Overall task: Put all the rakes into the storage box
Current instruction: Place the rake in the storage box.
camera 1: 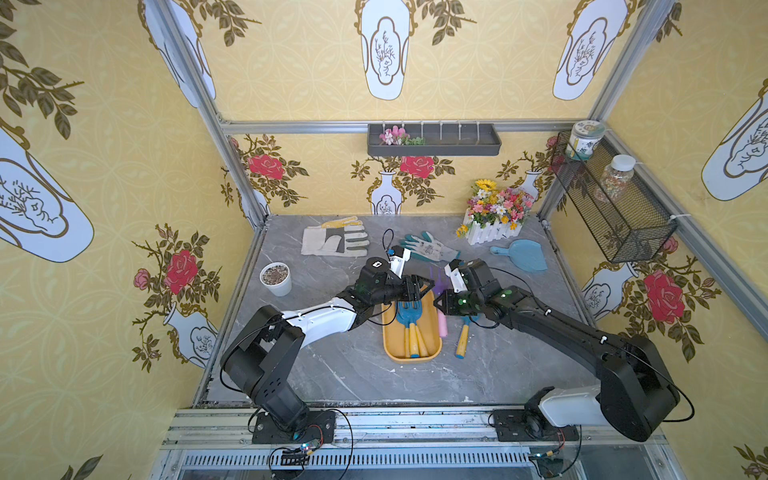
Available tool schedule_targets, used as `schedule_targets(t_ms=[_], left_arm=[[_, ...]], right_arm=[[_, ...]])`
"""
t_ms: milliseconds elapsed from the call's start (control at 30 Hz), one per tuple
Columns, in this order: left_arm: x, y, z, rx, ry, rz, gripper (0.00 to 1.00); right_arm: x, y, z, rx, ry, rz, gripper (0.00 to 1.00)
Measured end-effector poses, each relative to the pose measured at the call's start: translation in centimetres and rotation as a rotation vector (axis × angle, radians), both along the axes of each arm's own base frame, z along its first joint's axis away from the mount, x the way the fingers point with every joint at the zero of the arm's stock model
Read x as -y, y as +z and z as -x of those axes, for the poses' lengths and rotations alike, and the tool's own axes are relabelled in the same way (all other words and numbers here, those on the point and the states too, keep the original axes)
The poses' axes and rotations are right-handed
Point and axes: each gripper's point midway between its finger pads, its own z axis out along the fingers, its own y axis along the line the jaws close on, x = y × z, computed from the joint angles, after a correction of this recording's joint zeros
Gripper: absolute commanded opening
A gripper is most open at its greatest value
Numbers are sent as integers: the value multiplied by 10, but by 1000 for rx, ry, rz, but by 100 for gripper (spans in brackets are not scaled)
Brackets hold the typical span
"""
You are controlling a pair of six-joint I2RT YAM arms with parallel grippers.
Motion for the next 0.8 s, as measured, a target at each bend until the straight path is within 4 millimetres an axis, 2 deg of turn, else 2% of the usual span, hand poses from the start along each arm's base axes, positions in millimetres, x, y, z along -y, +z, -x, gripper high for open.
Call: schedule_targets(t_ms=[133,333,533,633,800], left_arm=[[1,-5,-1,-11,0,-9,56],[4,-12,-4,-27,-5,-18,44],[6,-15,-2,-34,-21,-16,18],[7,-15,0,-36,-32,-13,14],[2,-16,4,-34,-25,-22,0]], right_arm=[[-10,5,4,3,38,-34,1],[-18,8,7,12,60,-45,1],[-33,14,4,27,87,-60,1],[-37,13,5,26,93,-54,1],[-40,12,8,22,104,-54,4]])
